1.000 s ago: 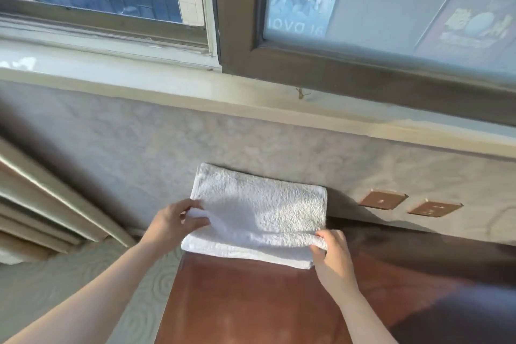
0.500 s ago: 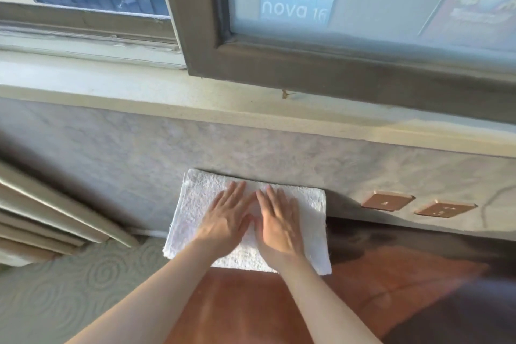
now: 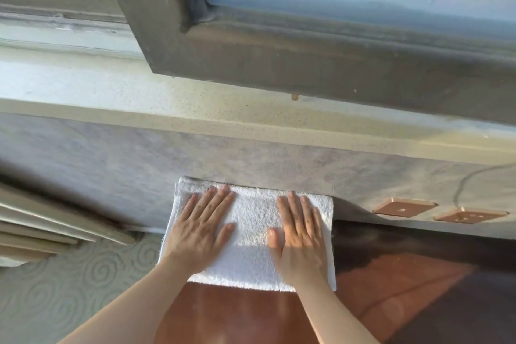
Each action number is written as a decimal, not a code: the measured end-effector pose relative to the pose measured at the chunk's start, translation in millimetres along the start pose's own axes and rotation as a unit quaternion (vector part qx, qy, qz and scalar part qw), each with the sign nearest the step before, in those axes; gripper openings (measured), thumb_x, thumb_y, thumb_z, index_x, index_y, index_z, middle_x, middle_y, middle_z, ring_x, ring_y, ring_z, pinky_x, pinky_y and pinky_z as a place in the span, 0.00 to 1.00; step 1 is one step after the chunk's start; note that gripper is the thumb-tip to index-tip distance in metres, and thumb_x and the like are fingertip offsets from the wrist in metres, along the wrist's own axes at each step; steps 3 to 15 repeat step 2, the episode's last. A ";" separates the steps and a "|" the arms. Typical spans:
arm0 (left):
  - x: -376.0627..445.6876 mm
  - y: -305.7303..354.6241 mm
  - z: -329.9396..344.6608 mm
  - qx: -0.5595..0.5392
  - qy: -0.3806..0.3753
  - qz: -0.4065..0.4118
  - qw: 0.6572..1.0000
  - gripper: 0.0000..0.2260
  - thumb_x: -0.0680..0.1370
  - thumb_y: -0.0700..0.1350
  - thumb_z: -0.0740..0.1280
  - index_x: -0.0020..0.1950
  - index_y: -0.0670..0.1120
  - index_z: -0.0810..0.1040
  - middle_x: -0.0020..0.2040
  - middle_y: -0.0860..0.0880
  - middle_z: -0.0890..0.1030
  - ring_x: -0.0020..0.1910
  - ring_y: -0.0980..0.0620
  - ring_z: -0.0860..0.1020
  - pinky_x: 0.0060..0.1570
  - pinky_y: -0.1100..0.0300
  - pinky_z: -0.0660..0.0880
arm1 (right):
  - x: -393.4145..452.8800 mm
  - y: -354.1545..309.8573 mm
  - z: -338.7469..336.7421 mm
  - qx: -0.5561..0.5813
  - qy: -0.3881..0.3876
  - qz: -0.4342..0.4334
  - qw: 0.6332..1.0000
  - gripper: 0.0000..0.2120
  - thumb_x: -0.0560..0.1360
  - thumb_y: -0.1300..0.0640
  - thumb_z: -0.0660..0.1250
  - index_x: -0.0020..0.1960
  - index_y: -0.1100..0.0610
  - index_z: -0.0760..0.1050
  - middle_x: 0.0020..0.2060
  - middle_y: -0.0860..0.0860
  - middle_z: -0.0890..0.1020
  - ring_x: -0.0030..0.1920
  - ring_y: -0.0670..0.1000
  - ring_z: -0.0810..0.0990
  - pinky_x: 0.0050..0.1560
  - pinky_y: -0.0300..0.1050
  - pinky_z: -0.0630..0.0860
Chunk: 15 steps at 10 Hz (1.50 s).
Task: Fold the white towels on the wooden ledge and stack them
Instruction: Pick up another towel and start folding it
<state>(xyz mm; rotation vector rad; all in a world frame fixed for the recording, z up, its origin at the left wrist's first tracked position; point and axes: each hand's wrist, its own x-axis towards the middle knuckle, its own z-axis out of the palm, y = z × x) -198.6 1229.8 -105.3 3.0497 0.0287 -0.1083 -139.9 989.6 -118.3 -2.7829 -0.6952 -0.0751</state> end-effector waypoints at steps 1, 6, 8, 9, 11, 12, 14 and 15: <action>0.0 2.1 10.2 0.008 0.020 -0.005 1.000 0.28 0.85 0.61 0.46 0.83 0.54 0.47 0.83 0.54 0.49 0.82 0.53 0.49 0.78 0.48 0.47 | -0.9 -6.5 6.4 -0.011 0.000 0.003 1.000 0.29 0.84 0.46 0.49 0.82 0.53 0.53 0.82 0.51 0.53 0.82 0.56 0.52 0.79 0.59 0.51; 4.8 5.1 -4.7 -0.002 0.005 -0.013 1.000 0.28 0.85 0.62 0.42 0.83 0.53 0.50 0.83 0.54 0.52 0.81 0.50 0.52 0.77 0.48 0.47 | 10.4 -9.5 -4.9 -0.015 -0.016 0.019 1.000 0.28 0.84 0.46 0.48 0.82 0.52 0.54 0.82 0.50 0.53 0.82 0.55 0.51 0.78 0.58 0.50; 4.8 5.1 -4.7 -0.002 0.005 -0.013 1.000 0.28 0.85 0.62 0.42 0.83 0.53 0.50 0.83 0.54 0.52 0.81 0.50 0.52 0.77 0.48 0.47 | 10.4 -9.5 -4.9 -0.015 -0.016 0.019 1.000 0.28 0.84 0.46 0.48 0.82 0.52 0.54 0.82 0.50 0.53 0.82 0.55 0.51 0.78 0.58 0.50; 4.8 5.1 -4.7 -0.002 0.005 -0.013 1.000 0.28 0.85 0.62 0.42 0.83 0.53 0.50 0.83 0.54 0.52 0.81 0.50 0.52 0.77 0.48 0.47 | 10.4 -9.5 -4.9 -0.015 -0.016 0.019 1.000 0.28 0.84 0.46 0.48 0.82 0.52 0.54 0.82 0.50 0.53 0.82 0.55 0.51 0.78 0.58 0.50; 4.8 5.1 -4.7 -0.002 0.005 -0.013 1.000 0.28 0.85 0.62 0.42 0.83 0.53 0.50 0.83 0.54 0.52 0.81 0.50 0.52 0.77 0.48 0.47 | 10.4 -9.5 -4.9 -0.015 -0.016 0.019 1.000 0.28 0.84 0.46 0.48 0.82 0.52 0.54 0.82 0.50 0.53 0.82 0.55 0.51 0.78 0.58 0.50; 4.8 5.1 -4.7 -0.002 0.005 -0.013 1.000 0.28 0.85 0.62 0.42 0.83 0.53 0.50 0.83 0.54 0.52 0.81 0.50 0.52 0.77 0.48 0.47 | 10.4 -9.5 -4.9 -0.015 -0.016 0.019 1.000 0.28 0.84 0.46 0.48 0.82 0.52 0.54 0.82 0.50 0.53 0.82 0.55 0.51 0.78 0.58 0.50; 4.8 5.1 -4.7 -0.002 0.005 -0.013 1.000 0.28 0.85 0.62 0.42 0.83 0.53 0.50 0.83 0.54 0.52 0.81 0.50 0.52 0.77 0.48 0.47 | 10.4 -9.5 -4.9 -0.015 -0.016 0.019 1.000 0.28 0.84 0.46 0.48 0.82 0.52 0.54 0.82 0.50 0.53 0.82 0.55 0.51 0.78 0.58 0.50; 4.8 5.1 -4.7 -0.002 0.005 -0.013 1.000 0.28 0.85 0.62 0.42 0.83 0.53 0.50 0.83 0.54 0.52 0.81 0.50 0.52 0.77 0.48 0.47 | 10.4 -9.5 -4.9 -0.015 -0.016 0.019 1.000 0.28 0.84 0.46 0.48 0.82 0.52 0.54 0.82 0.50 0.53 0.82 0.55 0.51 0.78 0.58 0.50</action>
